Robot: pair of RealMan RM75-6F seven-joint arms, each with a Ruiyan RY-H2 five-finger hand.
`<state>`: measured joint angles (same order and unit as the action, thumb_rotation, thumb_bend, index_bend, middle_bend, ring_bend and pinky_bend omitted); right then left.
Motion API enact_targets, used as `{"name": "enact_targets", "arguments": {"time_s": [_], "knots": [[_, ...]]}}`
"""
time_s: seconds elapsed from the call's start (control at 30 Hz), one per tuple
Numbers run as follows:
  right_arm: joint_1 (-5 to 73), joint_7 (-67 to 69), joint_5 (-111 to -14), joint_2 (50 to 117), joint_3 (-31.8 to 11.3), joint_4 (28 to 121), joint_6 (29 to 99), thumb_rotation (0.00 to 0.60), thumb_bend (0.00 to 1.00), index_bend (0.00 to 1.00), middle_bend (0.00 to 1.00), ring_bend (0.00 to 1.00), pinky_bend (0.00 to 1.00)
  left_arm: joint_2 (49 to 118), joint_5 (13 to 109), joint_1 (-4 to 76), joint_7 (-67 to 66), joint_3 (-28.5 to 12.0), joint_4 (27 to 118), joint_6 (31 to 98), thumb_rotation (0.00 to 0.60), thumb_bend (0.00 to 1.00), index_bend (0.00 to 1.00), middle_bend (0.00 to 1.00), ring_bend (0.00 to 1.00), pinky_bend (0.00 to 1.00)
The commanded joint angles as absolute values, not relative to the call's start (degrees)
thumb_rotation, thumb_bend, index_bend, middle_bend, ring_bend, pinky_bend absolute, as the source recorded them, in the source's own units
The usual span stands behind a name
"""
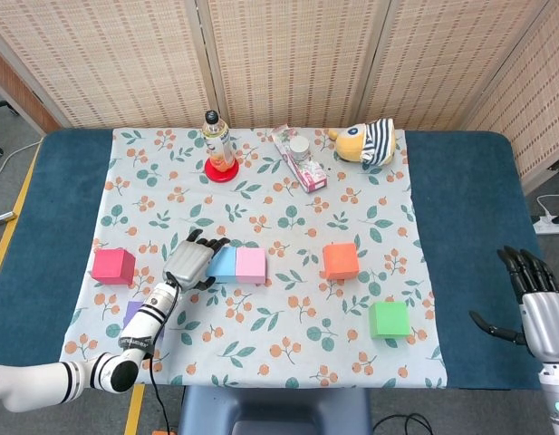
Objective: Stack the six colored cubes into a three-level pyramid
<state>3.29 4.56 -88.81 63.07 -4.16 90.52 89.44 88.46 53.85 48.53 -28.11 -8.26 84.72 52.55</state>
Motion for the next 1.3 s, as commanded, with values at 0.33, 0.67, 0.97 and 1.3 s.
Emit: {"name": "enact_targets", "arguments": {"time_s": [0.33, 0.67, 0.97, 1.3], "knots": [[3.16, 4.67, -88.7, 63.0, -4.22, 90.38, 89.45, 0.403, 0.0, 0.0, 0.06, 0.0, 0.11, 89.17, 53.17, 48.97, -28.15, -8.13, 83.98, 52.07, 0.6, 0.34, 0.11, 0.29, 0.27, 0.12], [3.08, 5.11, -88.66, 63.12, -4.32, 89.97, 89.55, 0.404, 0.0, 0.0, 0.06, 0.0, 0.11, 89.13, 52.22, 49.33, -29.64, -7.69, 84.84, 52.25, 0.6, 0.34, 0.0, 0.17, 0.19, 0.14], [2.92, 5.59, -88.72, 63.04, -4.31, 89.74, 89.71, 0.404, 0.0, 0.0, 0.06, 0.0, 0.11, 88.93, 50.94, 49.55, -31.1, -7.39, 86.03, 52.83, 0.6, 0.34, 0.0, 0.07, 0.06, 0.15], [4.59, 6.94, -89.69, 62.6, -4.14, 89.66, 87.26, 0.403, 0.0, 0.0, 0.06, 0.0, 0.11, 84.67, 53.27, 47.51, -31.19, -6.56, 92.51, 57.01, 0.6, 0.34, 0.0, 0.0, 0.0, 0.08]]}}
